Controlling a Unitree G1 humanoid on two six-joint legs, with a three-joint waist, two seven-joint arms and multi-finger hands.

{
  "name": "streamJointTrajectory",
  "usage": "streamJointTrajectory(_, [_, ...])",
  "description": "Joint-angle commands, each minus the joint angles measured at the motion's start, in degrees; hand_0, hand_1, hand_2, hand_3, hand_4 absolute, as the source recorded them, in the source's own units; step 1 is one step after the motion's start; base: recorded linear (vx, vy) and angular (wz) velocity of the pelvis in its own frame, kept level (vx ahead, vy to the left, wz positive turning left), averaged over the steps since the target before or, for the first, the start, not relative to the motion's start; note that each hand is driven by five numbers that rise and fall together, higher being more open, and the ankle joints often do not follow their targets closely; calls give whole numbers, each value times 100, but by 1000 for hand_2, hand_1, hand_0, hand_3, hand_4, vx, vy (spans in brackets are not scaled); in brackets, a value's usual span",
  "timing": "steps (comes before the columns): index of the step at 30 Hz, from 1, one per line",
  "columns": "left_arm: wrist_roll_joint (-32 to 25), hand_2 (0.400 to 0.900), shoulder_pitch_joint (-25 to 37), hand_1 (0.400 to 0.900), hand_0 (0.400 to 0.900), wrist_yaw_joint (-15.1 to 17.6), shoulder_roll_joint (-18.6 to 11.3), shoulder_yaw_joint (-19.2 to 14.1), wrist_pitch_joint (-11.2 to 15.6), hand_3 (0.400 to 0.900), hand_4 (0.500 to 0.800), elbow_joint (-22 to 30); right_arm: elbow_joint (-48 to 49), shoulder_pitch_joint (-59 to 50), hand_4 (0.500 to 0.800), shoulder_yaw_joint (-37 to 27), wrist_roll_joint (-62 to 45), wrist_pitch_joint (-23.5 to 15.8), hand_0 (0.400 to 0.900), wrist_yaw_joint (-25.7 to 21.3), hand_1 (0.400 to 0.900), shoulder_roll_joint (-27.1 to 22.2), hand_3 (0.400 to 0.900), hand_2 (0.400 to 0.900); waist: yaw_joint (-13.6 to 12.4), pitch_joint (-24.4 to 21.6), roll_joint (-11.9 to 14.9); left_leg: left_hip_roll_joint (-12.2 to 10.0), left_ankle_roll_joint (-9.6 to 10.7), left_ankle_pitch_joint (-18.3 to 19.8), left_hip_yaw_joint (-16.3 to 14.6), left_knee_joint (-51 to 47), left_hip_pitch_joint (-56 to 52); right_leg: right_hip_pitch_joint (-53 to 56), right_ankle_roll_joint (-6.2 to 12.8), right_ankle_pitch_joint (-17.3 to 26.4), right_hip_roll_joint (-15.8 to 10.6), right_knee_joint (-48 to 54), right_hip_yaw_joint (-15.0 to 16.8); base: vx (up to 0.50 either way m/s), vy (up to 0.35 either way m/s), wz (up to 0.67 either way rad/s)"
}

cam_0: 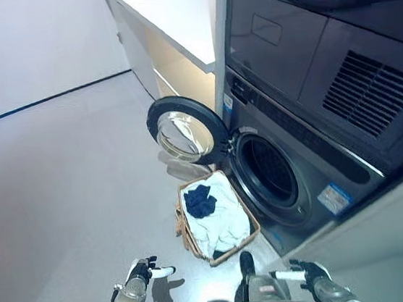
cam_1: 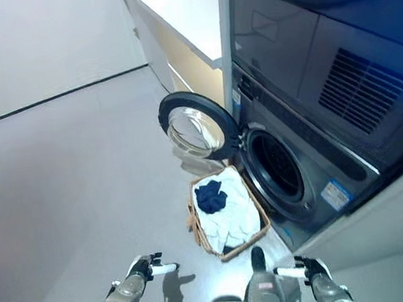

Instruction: Put the clothes in the basket into the washing machine.

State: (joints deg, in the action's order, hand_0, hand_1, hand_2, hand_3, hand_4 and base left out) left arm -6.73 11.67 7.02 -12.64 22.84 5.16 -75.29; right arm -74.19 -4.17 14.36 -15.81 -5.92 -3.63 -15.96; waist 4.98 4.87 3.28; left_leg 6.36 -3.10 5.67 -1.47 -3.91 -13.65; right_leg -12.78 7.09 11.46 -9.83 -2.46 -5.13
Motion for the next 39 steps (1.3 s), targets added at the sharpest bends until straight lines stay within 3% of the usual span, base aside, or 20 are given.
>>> streamJointTrajectory(1, [-4, 900, 577, 900, 900, 190, -194, -85, 211, 900, 800, 50, -7, -439, 800, 60, -217, -179, 900, -156, 900, -185, 900, 900, 98, -136, 177, 139, 94, 536, -118, 698, 509, -678, 460, 907, -116, 200, 163, 157, -142, 8])
streamJointTrajectory(5, [-110, 900, 708, 900, 900, 283, -179, -24, 226, 900, 800, 128, 54, -520, 800, 62, -236, -199, 900, -214, 900, -292, 900, 900, 112, -168, 90, -190, 282, 671, 9, 683, 357, -770, 307, 513, 23, 27, 36, 270, -188, 16])
streamJointTrajectory(10, [-134, 900, 749, 900, 900, 286, -160, -4, 222, 900, 800, 182, 103, -358, 800, -103, -226, -248, 900, -203, 900, -481, 900, 900, 207, -365, -109, -781, 717, 84, 213, 825, 165, -737, 61, -135, 346, -486, -323, 356, -221, 32])
streamJointTrajectory(14, [-249, 900, 804, 900, 900, 281, -174, -11, 228, 900, 800, 232, 90, -345, 800, -83, -251, -273, 900, -222, 900, -559, 900, 900, 218, -459, -158, -989, 884, -513, 335, 1278, 336, -572, -153, -422, 664, -570, -349, 294, -236, 14])
streamJointTrajectory(17, [-269, 900, 770, 900, 900, 227, -187, -24, 199, 900, 800, 257, 117, -228, 800, -110, -270, -278, 900, -189, 900, -618, 900, 900, 150, -472, -82, -1020, 948, -1225, 400, 2388, 783, -234, -412, -654, 860, -515, -310, 296, -249, 1])
streamJointTrajectory(19, [-338, 900, 811, 900, 900, 232, -166, 4, 193, 900, 800, 293, 161, -224, 800, -131, -336, -294, 900, -221, 900, -660, 900, 900, 94, -372, 12, -977, 911, -1480, 318, 3199, 1295, -3, -535, -780, 863, -525, -291, 220, -211, 24])
streamJointTrajectory(20, [-378, 900, 840, 900, 900, 221, -149, 24, 184, 900, 800, 288, 177, -243, 800, -123, -356, -286, 900, -247, 900, -653, 900, 900, 51, -313, 60, -1006, 833, -1429, 222, 3287, 1487, 89, -569, -858, 854, -548, -277, 171, -152, 19])
streamJointTrajectory(23, [-395, 900, 861, 900, 900, 221, -112, 51, 197, 900, 800, 242, 176, -329, 800, -75, -397, -293, 900, -278, 900, -618, 900, 900, -131, -219, 249, -888, 602, -927, 149, 3065, 2263, 376, -541, -948, 753, -492, -178, 190, -81, -8])
streamJointTrajectory(25, [-393, 900, 784, 900, 900, 245, -108, 79, 212, 900, 800, 223, 139, -360, 800, -29, -381, -315, 900, -283, 900, -580, 900, 900, -280, -200, 296, -1021, 573, -751, 144, 2619, 2545, 592, -487, -1051, 741, -447, -85, 235, 11, -36])
streamJointTrajectory(28, [-398, 900, 719, 900, 900, 292, -118, 59, 231, 900, 800, 189, 224, -412, 800, 47, -323, -335, 900, -306, 900, -552, 900, 900, -461, -169, 182, -1299, 724, -1088, 406, 1447, 2680, 814, -427, -1253, 783, -492, 64, 271, 125, -56])
streamJointTrajectory(30, [-359, 900, 696, 900, 900, 351, -134, 43, 252, 900, 800, 156, 233, -464, 800, 131, -269, -351, 900, -314, 900, -531, 900, 900, -603, -159, 30, -1481, 826, -1523, 841, 742, 2746, 1005, -387, -1424, 846, -542, 254, 325, 188, -74])
streamJointTrajectory(32, [-223, 900, 703, 900, 900, 478, -180, 17, 241, 900, 800, 100, 246, -529, 800, 181, -226, -344, 900, -308, 900, -519, 900, 900, -694, -182, -82, -1633, 932, -1661, 1109, 376, 2732, 1162, -308, -1606, 799, -627, 487, 336, 245, -86])
streamJointTrajectory(34, [-55, 900, 666, 900, 900, 580, -228, 1, 230, 900, 800, 144, 299, -583, 800, 208, -176, -327, 900, -274, 900, -514, 900, 900, -719, -244, -191, -1660, 941, -1543, 990, 507, 2660, 1261, -166, -1774, 632, -749, 675, 310, 312, -95])
streamJointTrajectory(37, [442, 900, 779, 900, 900, 931, -291, 127, 215, 900, 800, 163, 333, -637, 800, 217, -7, -306, 900, -308, 900, -488, 900, 900, -735, -198, -215, -1339, 875, -1287, 664, 1053, 2909, 1230, 33, -1718, 201, -798, 822, 187, 338, -87])
streamJointTrajectory(39, [499, 900, 861, 900, 900, 1152, -375, 47, 226, 900, 800, 181, 442, -722, 800, 219, 45, -314, 900, -332, 900, -468, 900, 900, -769, -49, -152, -1252, 857, -1139, 310, 1363, 3112, 941, 125, -1518, -14, -707, 896, -71, 243, -126])
